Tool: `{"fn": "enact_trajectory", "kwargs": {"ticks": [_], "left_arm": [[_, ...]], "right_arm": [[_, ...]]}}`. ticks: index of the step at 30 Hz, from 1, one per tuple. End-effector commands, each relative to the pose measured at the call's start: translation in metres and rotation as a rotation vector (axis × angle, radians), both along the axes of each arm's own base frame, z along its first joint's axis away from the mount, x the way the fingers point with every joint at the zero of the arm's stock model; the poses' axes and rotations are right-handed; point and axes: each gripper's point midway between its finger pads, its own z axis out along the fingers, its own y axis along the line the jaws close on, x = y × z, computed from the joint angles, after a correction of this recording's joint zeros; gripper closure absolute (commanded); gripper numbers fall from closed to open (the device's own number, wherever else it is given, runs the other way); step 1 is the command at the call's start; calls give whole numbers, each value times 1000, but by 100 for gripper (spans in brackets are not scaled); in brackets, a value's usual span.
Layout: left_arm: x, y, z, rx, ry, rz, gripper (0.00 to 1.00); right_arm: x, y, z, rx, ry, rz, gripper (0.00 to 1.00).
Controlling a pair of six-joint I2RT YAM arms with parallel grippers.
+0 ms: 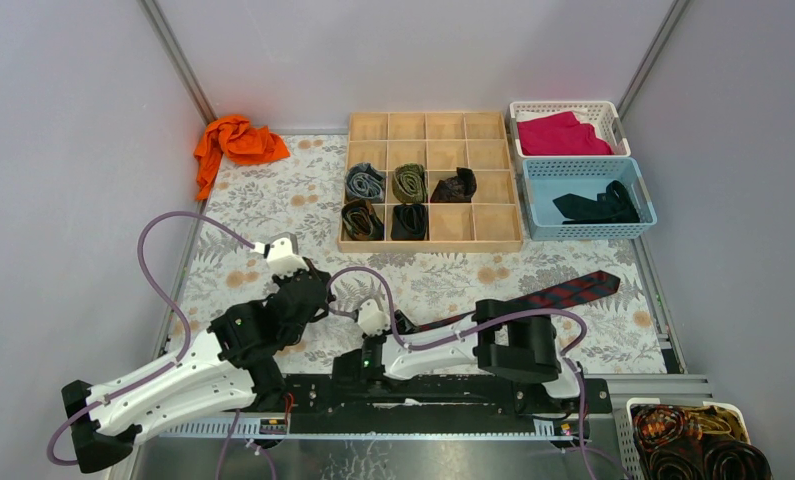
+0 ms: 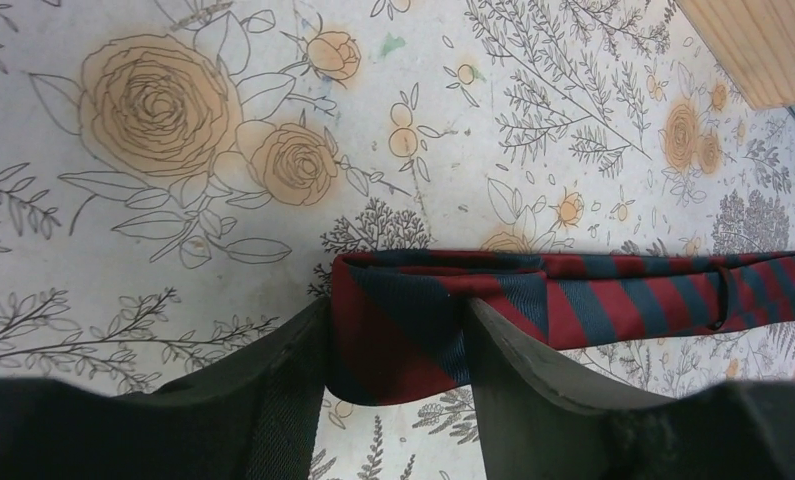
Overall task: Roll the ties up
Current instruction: Roll the tie at the center of the board.
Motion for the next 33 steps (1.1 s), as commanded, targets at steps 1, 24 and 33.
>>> {"fn": "enact_trajectory", "kwargs": {"ticks": [1, 24, 33], "left_arm": [[5, 0, 17, -13, -47, 8, 100], [5, 46, 41, 26, -91, 195, 100], [11, 33, 43, 54, -98, 153, 100]], "right_arm": [[-4, -21, -24, 2, 118, -87, 45], [5, 67, 23, 459, 276, 97, 76], [-16, 96, 48, 816, 483, 122, 77]]}}
